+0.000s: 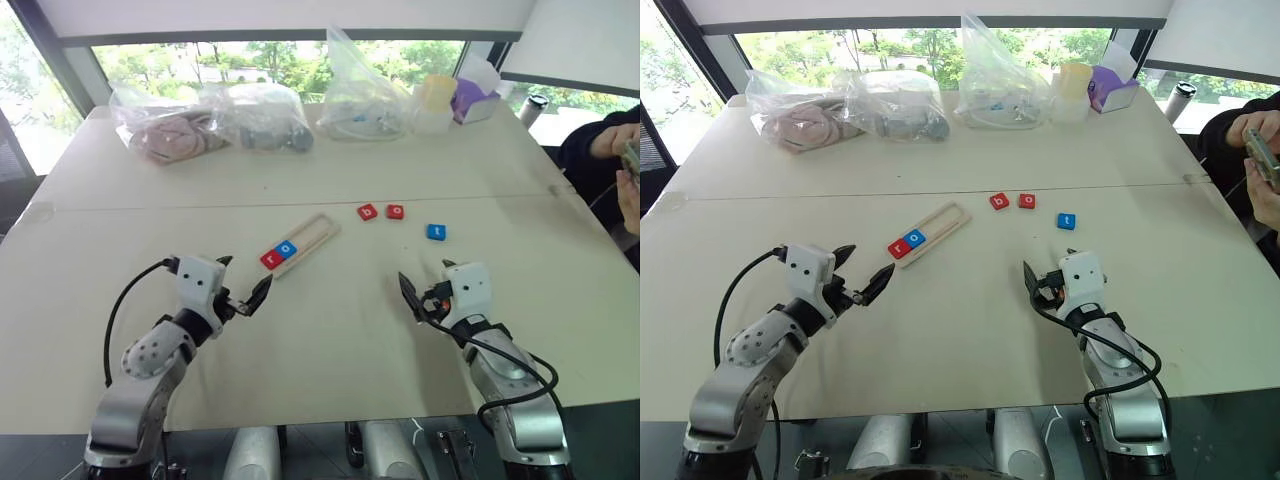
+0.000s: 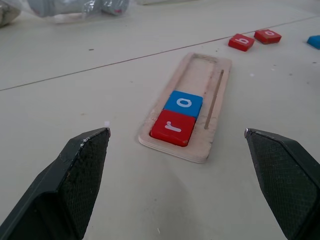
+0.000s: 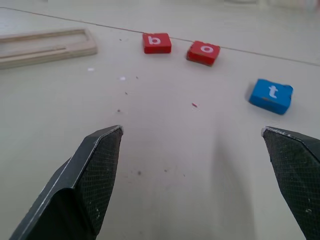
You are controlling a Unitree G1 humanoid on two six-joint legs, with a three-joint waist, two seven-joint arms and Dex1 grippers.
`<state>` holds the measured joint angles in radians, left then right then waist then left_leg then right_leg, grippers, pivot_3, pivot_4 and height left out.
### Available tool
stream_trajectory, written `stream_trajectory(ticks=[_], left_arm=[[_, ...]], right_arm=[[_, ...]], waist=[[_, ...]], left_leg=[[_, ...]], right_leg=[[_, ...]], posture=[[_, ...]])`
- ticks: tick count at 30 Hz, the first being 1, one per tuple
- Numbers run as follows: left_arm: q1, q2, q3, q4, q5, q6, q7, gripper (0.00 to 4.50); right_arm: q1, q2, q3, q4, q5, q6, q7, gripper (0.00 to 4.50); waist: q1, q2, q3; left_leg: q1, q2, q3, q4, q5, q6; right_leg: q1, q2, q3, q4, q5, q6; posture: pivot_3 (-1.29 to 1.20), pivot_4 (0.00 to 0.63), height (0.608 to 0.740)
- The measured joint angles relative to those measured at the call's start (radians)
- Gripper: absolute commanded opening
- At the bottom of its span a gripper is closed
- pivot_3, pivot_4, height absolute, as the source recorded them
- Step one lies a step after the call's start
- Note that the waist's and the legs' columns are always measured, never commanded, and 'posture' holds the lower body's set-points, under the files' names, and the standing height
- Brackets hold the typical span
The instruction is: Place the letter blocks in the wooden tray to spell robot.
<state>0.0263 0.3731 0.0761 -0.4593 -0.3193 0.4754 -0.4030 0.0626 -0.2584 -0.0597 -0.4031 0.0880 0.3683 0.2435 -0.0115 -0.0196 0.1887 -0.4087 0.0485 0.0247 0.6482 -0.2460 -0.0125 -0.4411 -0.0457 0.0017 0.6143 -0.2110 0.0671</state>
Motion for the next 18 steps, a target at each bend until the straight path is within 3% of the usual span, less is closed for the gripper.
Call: stream_trajectory(ticks=[6, 18], left_arm=[[-0.187, 0.130, 0.020, 0.196, -0.049, -0.021, -0.192, 4.46], [-0.433, 0.181, -0.103, 0.646, -0.020, -0.142, -0.553, 4.46]], right_arm=[[-0.049, 0.002, 0.000, 0.020, -0.006, -0.010, -0.011, 4.50], [-0.066, 0.015, 0.045, 0.021, -0.028, -0.030, -0.031, 4.50]], waist=[[-0.001, 0.000, 0.000], [0.000, 0.000, 0.000]], left_leg=[[0.000, 0.000, 0.000, 0.000, 0.000, 0.000], [0.000, 0.000, 0.000, 0.000, 0.000, 0.000]], right_leg=[[0.000, 0.000, 0.000, 0.000, 0.002, -0.003], [0.000, 0.001, 0.000, 0.002, 0.002, -0.003]], posture=[[0.00, 0.150, 0.740], [0.00, 0.150, 0.740]])
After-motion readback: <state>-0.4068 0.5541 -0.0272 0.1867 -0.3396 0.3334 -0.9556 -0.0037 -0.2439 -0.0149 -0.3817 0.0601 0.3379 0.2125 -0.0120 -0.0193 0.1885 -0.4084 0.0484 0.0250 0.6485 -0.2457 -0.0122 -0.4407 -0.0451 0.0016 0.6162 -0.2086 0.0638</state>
